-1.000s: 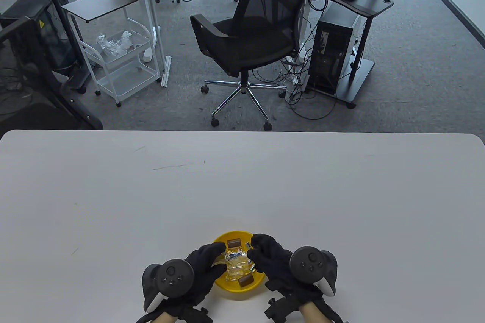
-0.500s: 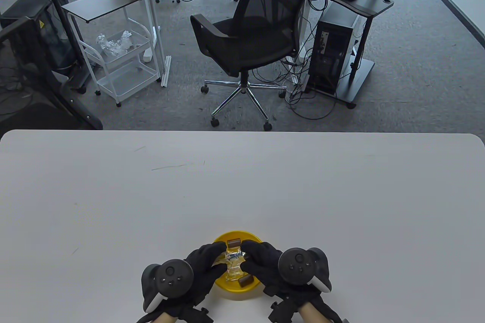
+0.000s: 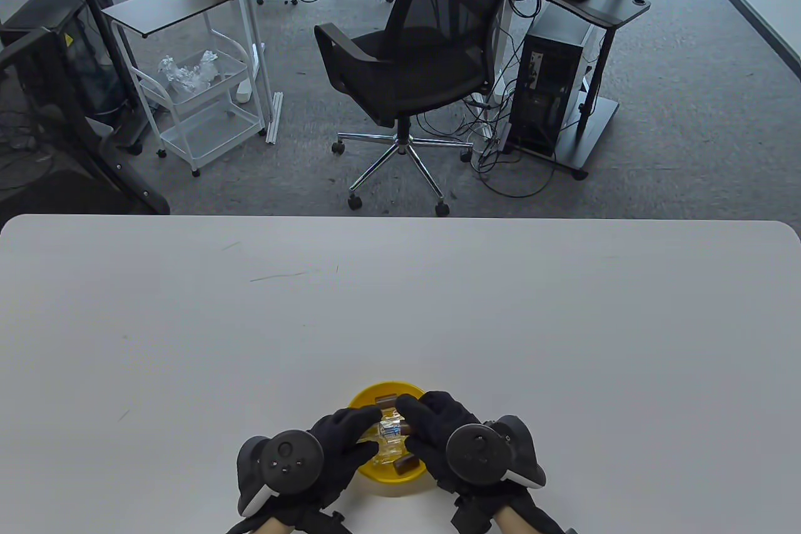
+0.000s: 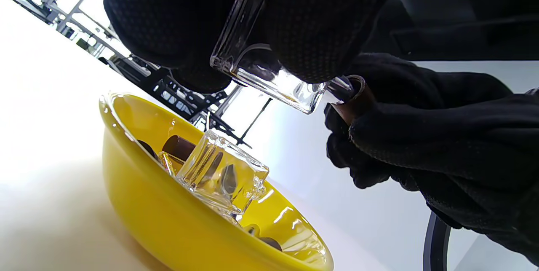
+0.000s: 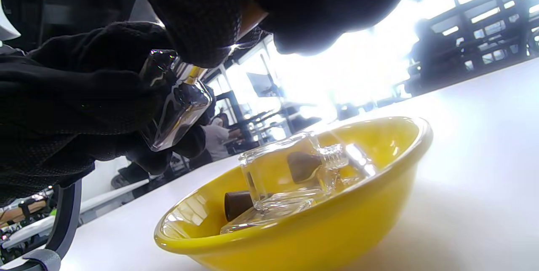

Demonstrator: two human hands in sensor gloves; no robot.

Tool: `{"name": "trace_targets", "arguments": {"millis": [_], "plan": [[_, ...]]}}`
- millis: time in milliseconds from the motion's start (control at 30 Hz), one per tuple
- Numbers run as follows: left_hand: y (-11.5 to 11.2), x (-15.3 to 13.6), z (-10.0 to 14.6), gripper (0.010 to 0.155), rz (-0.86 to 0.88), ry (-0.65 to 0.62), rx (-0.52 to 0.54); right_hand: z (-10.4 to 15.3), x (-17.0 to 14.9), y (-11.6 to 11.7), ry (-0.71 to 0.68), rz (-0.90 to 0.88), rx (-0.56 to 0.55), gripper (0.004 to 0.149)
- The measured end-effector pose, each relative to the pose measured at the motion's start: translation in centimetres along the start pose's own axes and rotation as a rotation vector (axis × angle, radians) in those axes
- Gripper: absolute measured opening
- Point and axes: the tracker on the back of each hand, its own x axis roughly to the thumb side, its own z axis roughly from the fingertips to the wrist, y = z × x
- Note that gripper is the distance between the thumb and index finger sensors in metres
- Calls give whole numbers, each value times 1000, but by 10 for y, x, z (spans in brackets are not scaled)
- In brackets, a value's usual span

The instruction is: Assemble perfume bottles from components

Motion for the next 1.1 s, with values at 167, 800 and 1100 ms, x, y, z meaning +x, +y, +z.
{"name": "trace_targets", "arguments": {"millis": [167,800,1100], "plan": [[-4,1,0,55,28,7,-18,-1,5,5,-30,-38,-5,53],[-22,5,-1,61,217,65,-77,-2,25,34,-90,94,162,102],[-26,3,-2,64,254,98,-64,-3,28,43,-33,228,109,107]]}}
